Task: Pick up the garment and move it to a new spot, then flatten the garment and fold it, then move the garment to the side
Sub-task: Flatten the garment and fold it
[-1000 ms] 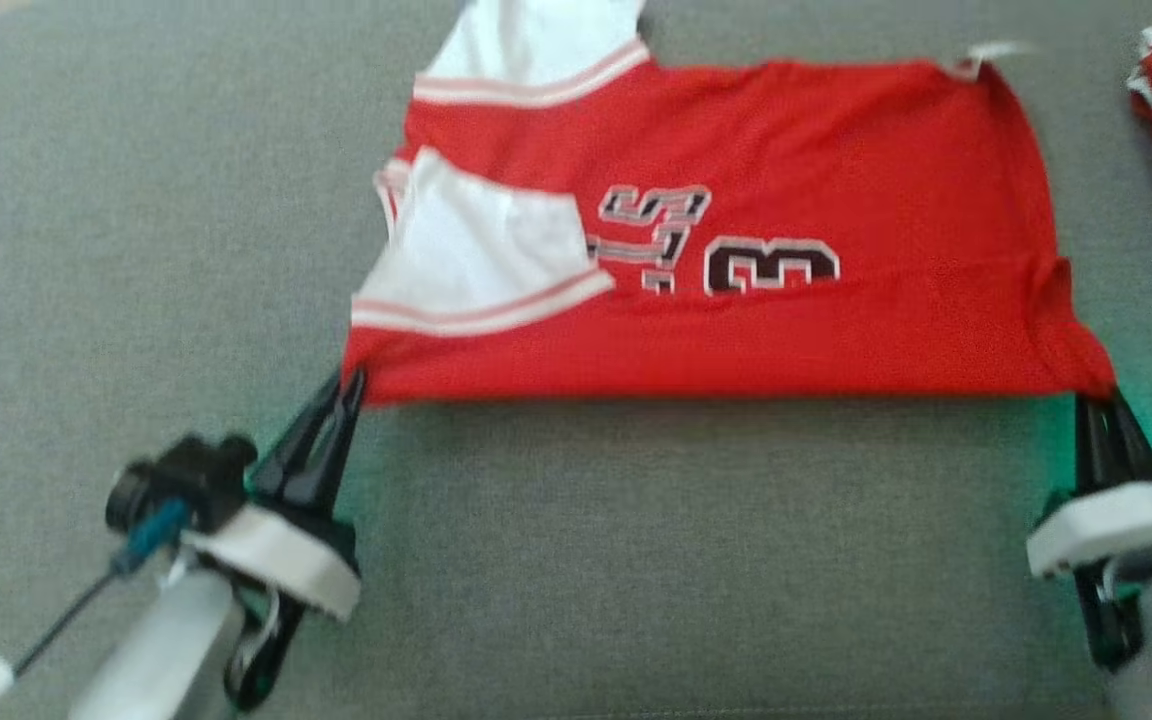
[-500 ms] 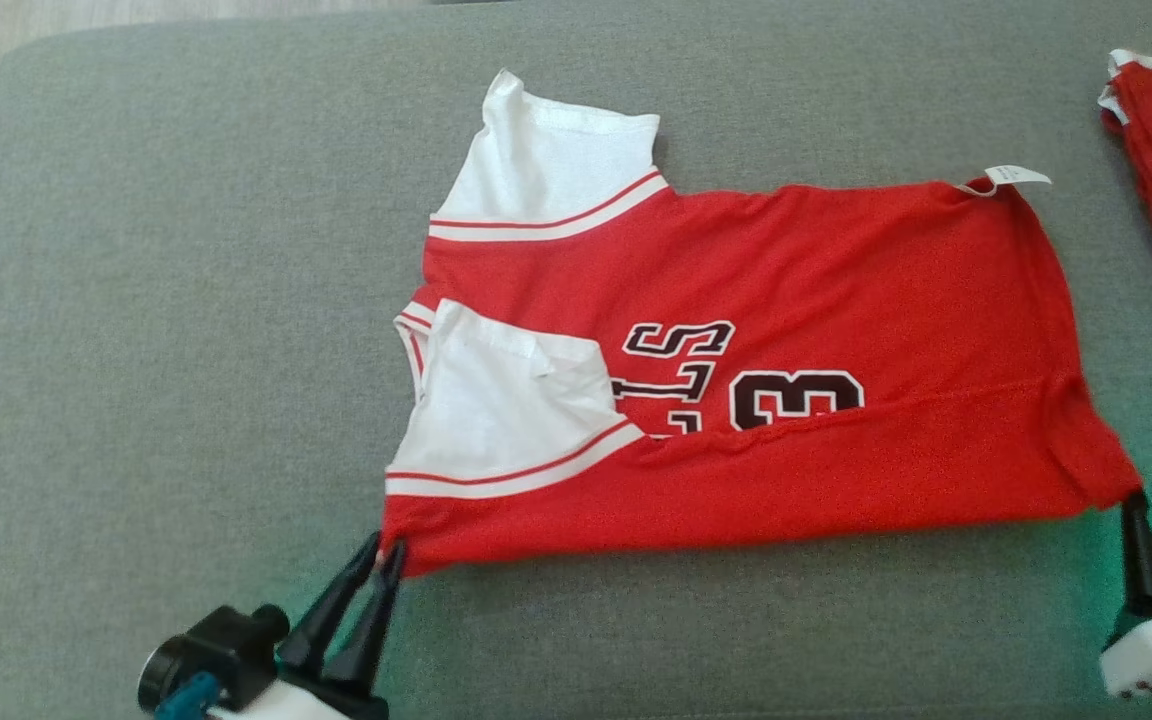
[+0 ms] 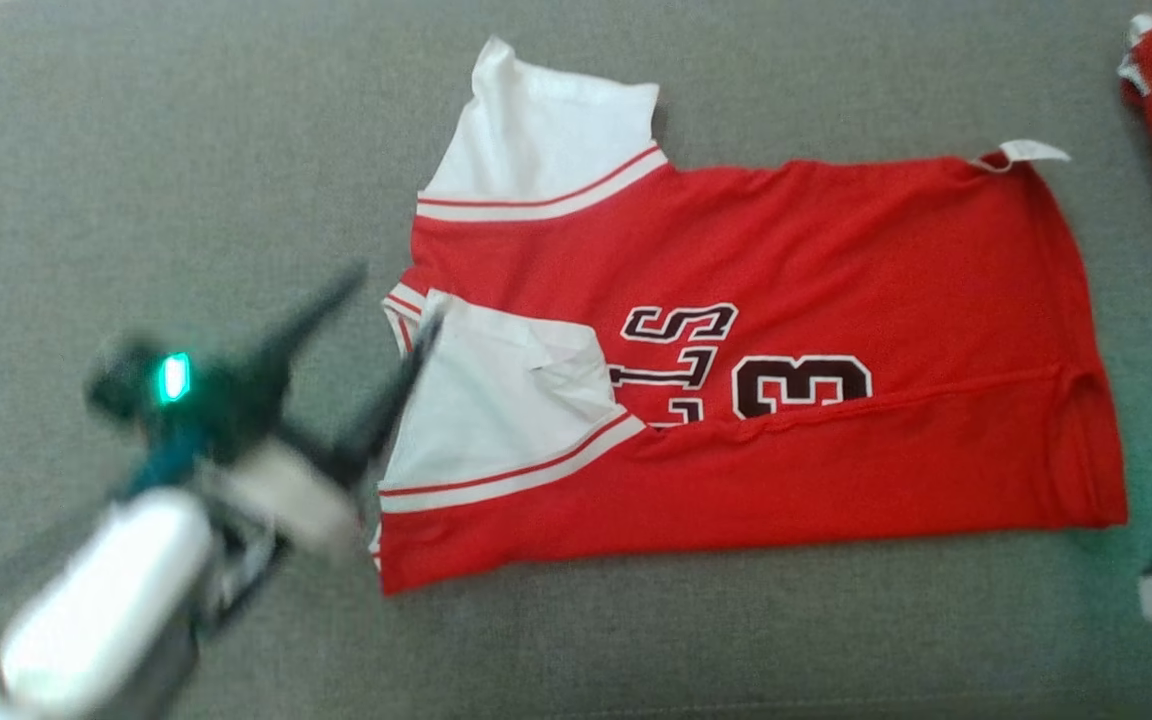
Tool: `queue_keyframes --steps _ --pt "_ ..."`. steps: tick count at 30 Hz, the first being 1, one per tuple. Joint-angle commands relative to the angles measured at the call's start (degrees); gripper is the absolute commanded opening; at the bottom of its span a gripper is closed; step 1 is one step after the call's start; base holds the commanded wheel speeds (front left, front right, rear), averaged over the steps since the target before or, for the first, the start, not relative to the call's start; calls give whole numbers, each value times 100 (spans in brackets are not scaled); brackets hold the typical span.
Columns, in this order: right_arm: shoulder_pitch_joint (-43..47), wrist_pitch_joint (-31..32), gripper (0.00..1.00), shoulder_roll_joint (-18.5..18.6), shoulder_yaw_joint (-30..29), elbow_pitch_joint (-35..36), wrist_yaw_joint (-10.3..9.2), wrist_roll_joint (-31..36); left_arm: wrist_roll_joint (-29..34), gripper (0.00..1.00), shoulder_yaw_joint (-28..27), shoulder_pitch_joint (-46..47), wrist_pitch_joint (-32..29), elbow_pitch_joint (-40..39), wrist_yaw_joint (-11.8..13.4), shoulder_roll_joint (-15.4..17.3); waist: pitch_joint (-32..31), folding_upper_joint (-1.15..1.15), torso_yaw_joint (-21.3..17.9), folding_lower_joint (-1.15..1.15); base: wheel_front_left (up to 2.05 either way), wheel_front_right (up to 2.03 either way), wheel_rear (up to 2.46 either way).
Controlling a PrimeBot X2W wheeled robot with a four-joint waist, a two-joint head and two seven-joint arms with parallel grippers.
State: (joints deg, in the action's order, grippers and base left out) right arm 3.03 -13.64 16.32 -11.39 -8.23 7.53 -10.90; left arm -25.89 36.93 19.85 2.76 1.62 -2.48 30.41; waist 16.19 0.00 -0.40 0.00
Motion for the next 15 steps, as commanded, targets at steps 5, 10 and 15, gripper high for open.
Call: queue_keyframes --steps 5,10,15 --pt "-706 -8 100 -57 546 579 -4 197 -538 100 51 2622 -1348 531 -484 219 703 0 -222 0 0 0 0" --pt "-1009 -51 100 -181 838 653 -4 329 -1367 100 529 3769 -2300 1242 -498 226 1011 0 -447 0 0 0 0" --pt "-1168 -104 100 -299 1090 550 -4 98 -2213 100 938 4594 -2899 1972 -499 241 1212 0 -722 0 0 0 0"
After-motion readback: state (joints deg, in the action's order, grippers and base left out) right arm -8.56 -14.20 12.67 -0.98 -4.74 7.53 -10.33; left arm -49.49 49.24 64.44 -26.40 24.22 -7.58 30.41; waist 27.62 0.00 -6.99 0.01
